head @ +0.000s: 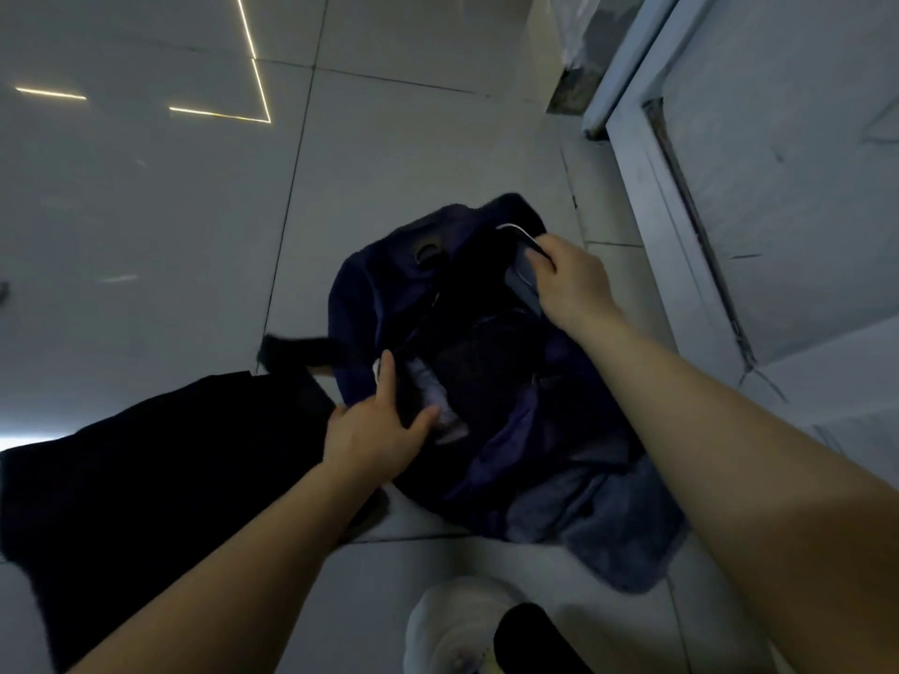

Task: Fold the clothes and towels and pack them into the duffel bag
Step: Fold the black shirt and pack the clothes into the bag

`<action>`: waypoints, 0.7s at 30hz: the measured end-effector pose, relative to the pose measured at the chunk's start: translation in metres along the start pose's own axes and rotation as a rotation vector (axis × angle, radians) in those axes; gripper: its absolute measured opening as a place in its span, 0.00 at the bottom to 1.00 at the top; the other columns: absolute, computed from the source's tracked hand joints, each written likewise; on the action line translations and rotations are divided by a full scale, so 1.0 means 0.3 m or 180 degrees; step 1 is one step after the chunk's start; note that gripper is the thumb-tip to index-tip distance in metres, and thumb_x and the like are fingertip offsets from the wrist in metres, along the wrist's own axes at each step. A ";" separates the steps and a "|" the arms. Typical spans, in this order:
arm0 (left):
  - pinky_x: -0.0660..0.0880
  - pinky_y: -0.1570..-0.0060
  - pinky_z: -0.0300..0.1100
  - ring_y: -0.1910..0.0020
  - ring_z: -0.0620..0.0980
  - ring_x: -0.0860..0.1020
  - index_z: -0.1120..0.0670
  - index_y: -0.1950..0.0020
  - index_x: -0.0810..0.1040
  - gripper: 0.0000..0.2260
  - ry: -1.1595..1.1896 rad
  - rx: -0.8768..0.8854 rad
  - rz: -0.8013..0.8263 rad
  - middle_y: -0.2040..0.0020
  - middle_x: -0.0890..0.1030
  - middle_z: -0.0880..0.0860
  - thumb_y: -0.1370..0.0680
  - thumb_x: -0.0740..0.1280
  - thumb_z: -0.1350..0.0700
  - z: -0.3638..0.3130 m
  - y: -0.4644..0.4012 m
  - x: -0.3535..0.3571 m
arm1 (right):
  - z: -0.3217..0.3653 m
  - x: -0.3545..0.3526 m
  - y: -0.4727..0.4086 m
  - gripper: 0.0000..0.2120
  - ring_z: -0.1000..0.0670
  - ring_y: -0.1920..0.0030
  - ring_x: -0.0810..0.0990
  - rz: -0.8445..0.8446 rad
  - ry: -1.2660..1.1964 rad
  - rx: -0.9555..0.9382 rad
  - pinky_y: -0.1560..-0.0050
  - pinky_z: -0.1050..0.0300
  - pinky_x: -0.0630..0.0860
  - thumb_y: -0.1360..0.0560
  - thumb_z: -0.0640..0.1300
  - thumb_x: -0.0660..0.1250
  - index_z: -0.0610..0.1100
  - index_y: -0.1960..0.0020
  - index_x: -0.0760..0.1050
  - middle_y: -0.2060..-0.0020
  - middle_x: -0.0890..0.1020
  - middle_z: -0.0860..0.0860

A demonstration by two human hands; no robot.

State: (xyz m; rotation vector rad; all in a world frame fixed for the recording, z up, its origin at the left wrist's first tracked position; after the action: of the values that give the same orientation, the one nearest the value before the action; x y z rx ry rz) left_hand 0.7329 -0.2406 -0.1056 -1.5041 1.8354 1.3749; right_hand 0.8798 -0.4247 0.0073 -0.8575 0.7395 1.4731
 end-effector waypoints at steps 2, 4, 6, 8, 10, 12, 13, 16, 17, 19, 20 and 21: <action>0.70 0.39 0.49 0.42 0.57 0.77 0.50 0.23 0.35 0.42 0.0409 0.0009 0.0179 0.40 0.79 0.58 0.24 0.56 0.33 -0.030 0.061 0.061 | 0.071 0.019 -0.034 0.12 0.44 0.57 0.75 0.0141 0.0192 -0.0374 0.62 0.53 0.61 0.18 0.44 0.57 0.37 0.50 0.75 0.57 0.80 0.41; 0.73 0.43 0.50 0.46 0.56 0.79 0.49 0.23 0.34 0.43 0.0708 0.0094 0.0277 0.44 0.81 0.57 0.24 0.57 0.32 -0.067 0.124 0.101 | 0.112 0.058 -0.039 0.12 0.42 0.54 0.77 0.0360 0.0316 -0.0594 0.58 0.52 0.66 0.18 0.47 0.57 0.41 0.47 0.76 0.55 0.81 0.44; 0.75 0.53 0.46 0.53 0.52 0.80 0.49 0.22 0.40 0.40 0.0434 0.0462 -0.0139 0.50 0.82 0.50 0.24 0.57 0.34 -0.105 0.169 0.070 | 0.123 0.096 -0.023 0.12 0.45 0.47 0.78 0.0509 0.0425 -0.0691 0.45 0.48 0.70 0.19 0.51 0.57 0.49 0.44 0.77 0.49 0.81 0.49; 0.74 0.64 0.42 0.60 0.49 0.79 0.50 0.25 0.63 0.30 0.0091 0.0999 -0.1108 0.57 0.82 0.46 0.24 0.59 0.39 -0.141 0.191 -0.050 | 0.092 0.108 0.008 0.14 0.47 0.37 0.73 0.0437 0.0521 -0.0596 0.34 0.39 0.64 0.21 0.52 0.60 0.54 0.38 0.75 0.39 0.78 0.53; 0.72 0.70 0.41 0.64 0.51 0.77 0.52 0.43 0.79 0.17 0.0006 0.1704 -0.2003 0.63 0.80 0.48 0.25 0.60 0.46 -0.193 0.198 -0.195 | 0.035 0.078 0.078 0.20 0.46 0.30 0.66 0.0100 0.0506 -0.0260 0.31 0.35 0.59 0.23 0.51 0.64 0.51 0.32 0.70 0.32 0.71 0.50; 0.72 0.68 0.44 0.62 0.55 0.76 0.55 0.54 0.81 0.12 -0.0250 0.2327 -0.2280 0.62 0.79 0.53 0.25 0.60 0.51 -0.245 0.143 -0.306 | -0.018 0.044 0.191 0.25 0.44 0.27 0.61 -0.0223 0.0319 0.0086 0.30 0.35 0.59 0.24 0.51 0.65 0.49 0.29 0.66 0.28 0.66 0.48; 0.73 0.62 0.48 0.57 0.58 0.77 0.55 0.53 0.82 0.12 -0.0536 0.2446 -0.2194 0.57 0.80 0.55 0.24 0.61 0.51 -0.266 0.089 -0.342 | -0.040 0.049 0.256 0.27 0.43 0.26 0.58 -0.0185 0.0231 0.0217 0.30 0.35 0.58 0.24 0.54 0.64 0.50 0.27 0.64 0.26 0.62 0.48; 0.61 0.35 0.65 0.26 0.59 0.58 0.46 0.31 0.72 0.21 -0.1809 0.1856 -0.0882 0.26 0.65 0.54 0.22 0.60 0.42 -0.219 -0.151 -0.335 | -0.108 0.165 0.442 0.38 0.45 0.23 0.45 0.0699 0.0393 0.0519 0.28 0.32 0.51 0.28 0.69 0.58 0.58 0.23 0.51 0.22 0.49 0.51; 0.53 0.32 0.68 0.23 0.57 0.48 0.43 0.26 0.64 0.26 -0.2209 0.1591 -0.0491 0.22 0.55 0.50 0.23 0.60 0.38 -0.171 -0.214 -0.314 | -0.141 0.208 0.491 0.41 0.46 0.23 0.41 0.0987 0.0541 0.0620 0.28 0.32 0.49 0.29 0.71 0.60 0.60 0.23 0.46 0.22 0.45 0.52; 0.51 0.33 0.70 0.23 0.58 0.39 0.40 0.23 0.52 0.33 -0.2407 0.1077 -0.0066 0.21 0.45 0.46 0.25 0.59 0.33 -0.069 -0.291 -0.280 | -0.201 0.259 0.538 0.46 0.46 0.23 0.39 0.1193 0.0737 0.0744 0.28 0.32 0.51 0.30 0.70 0.63 0.60 0.23 0.40 0.22 0.41 0.50; 0.54 0.33 0.69 0.24 0.60 0.39 0.40 0.22 0.49 0.36 -0.2159 0.0829 -0.0015 0.21 0.44 0.45 0.25 0.60 0.33 -0.010 -0.315 -0.268 | -0.218 0.266 0.534 0.48 0.45 0.23 0.40 0.1178 0.0769 0.0772 0.28 0.33 0.51 0.30 0.69 0.65 0.60 0.23 0.39 0.22 0.42 0.48; 0.58 0.32 0.66 0.23 0.61 0.41 0.41 0.22 0.47 0.38 -0.1809 0.0605 -0.0030 0.21 0.45 0.46 0.26 0.62 0.33 0.055 -0.332 -0.258 | -0.231 0.269 0.518 0.49 0.44 0.23 0.42 0.1144 0.0774 0.0785 0.27 0.34 0.51 0.31 0.68 0.66 0.59 0.23 0.38 0.22 0.42 0.46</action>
State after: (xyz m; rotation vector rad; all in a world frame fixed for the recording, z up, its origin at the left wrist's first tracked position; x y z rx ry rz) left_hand 0.8447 -0.1810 -0.0947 -0.9014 1.5371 1.3941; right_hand 0.7303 -0.4536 -0.1036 -0.7460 1.2823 1.5618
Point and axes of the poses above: each hand's wrist, its own y-axis away from the middle knuckle, its own x-axis out of the palm, z = x × y, the point moved 8 cm from there along -y, towards the middle knuckle
